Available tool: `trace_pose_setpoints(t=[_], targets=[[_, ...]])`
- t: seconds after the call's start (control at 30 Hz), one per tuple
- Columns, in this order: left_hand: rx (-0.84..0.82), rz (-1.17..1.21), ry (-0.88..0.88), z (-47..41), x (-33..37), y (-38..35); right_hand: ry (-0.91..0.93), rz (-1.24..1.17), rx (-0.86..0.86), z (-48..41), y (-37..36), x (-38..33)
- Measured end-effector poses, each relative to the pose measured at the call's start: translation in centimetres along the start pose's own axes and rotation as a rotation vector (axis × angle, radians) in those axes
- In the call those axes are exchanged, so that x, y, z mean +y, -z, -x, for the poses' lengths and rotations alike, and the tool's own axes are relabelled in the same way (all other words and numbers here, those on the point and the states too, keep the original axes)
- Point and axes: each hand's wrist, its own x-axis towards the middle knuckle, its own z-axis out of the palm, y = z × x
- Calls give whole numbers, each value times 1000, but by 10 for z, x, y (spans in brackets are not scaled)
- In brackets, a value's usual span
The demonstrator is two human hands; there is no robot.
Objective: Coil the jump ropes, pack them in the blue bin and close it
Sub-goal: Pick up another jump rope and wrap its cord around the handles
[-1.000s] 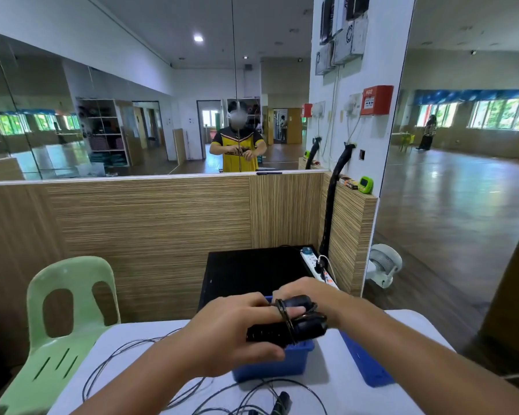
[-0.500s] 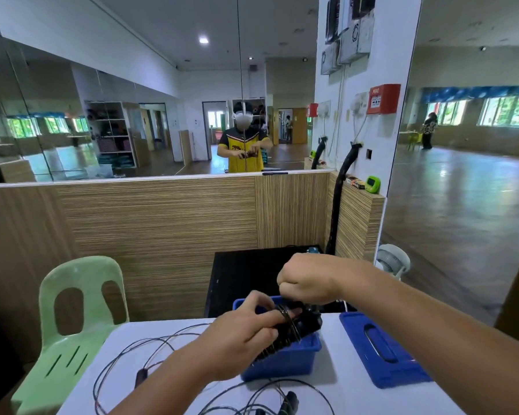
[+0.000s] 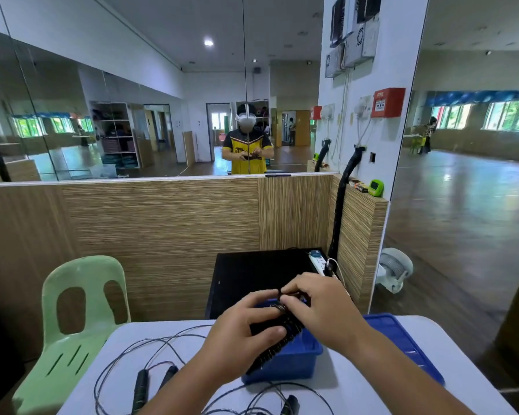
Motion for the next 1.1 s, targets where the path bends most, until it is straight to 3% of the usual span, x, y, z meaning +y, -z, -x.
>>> trace_pose_setpoints(t=[0.1, 0.27, 0.53, 0.9, 1.1], targets=[[-22, 63, 0, 3, -1, -2, 23, -27, 18, 8, -3, 4], [-7, 34, 27, 8, -2, -3, 34, -35, -109, 22, -4, 10], [99, 38, 76, 10, 0, -6, -8, -24, 72, 34, -13, 5], [128, -105, 162, 16, 3, -15, 2, 279, 151, 45, -36, -3], [122, -288, 212, 19, 17, -23, -132, 424, 30, 44, -52, -4]])
